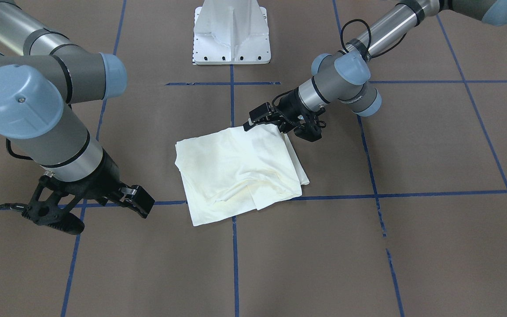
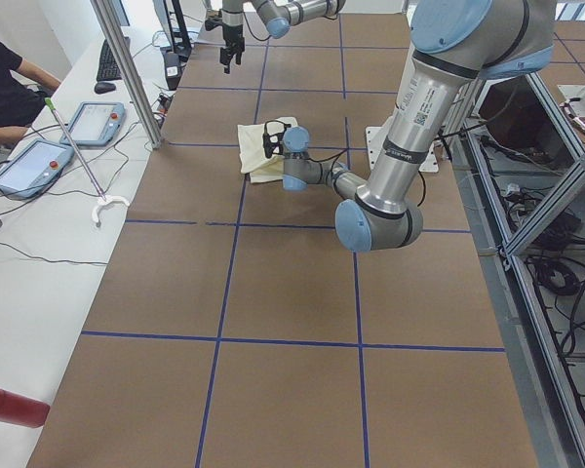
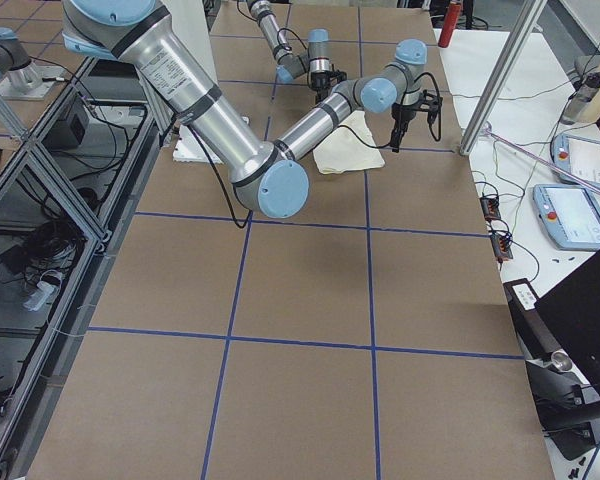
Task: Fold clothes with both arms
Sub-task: 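Press and smooth the folded shirt's side with the left gripper while the right stays raised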
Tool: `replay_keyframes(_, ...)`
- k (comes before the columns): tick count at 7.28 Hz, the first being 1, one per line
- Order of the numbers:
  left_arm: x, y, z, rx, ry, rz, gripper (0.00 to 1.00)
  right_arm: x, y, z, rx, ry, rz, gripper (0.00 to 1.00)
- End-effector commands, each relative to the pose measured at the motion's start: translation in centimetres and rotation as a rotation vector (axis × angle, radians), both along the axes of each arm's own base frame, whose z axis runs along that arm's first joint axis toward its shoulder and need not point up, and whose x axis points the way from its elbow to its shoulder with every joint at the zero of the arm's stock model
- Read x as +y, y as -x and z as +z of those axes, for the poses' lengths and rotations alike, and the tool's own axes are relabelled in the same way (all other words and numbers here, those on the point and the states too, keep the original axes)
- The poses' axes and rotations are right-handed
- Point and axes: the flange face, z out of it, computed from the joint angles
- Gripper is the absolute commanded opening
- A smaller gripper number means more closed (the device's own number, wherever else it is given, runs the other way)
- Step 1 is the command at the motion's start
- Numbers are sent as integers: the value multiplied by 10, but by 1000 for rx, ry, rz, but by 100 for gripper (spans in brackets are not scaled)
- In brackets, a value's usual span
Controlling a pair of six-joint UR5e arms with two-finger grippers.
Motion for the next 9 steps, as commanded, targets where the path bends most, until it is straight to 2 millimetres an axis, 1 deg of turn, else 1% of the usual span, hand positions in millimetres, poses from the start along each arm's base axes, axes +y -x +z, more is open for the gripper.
replay_keyframes(1, 31, 6, -6, 28, 19, 73, 100, -1, -2, 1, 1, -1, 2, 100)
replay_keyframes(2, 52, 4, -14, 42, 14, 110, 100, -2, -4, 1, 1, -2, 4, 100)
replay_keyframes(3, 60, 3, -15, 45, 13, 118, 100, -2, -4, 1, 1, -4, 3, 100)
replay_keyframes(4, 70, 19, -2, 37, 10, 120, 100, -3, -7, 2, 4, -17, -6, 100)
replay_keyframes(5, 72, 38, 13, 18, -4, 116, 100, -5, -12, 3, 5, -23, -6, 100)
replay_keyframes(6, 51, 56, 19, 4, -55, 75, 100, -4, -16, 9, 11, -34, -14, 100)
replay_keyframes(7, 30, 84, 34, -39, -92, 29, 100, 3, -29, 21, 19, -70, -35, 100)
replay_keyframes(8, -2, 121, 44, -92, -129, -41, 100, 12, -49, 46, 42, -99, -55, 100)
replay_keyframes(9, -33, 165, 59, -176, -186, -120, 100, 14, -72, 72, 70, -124, -68, 100)
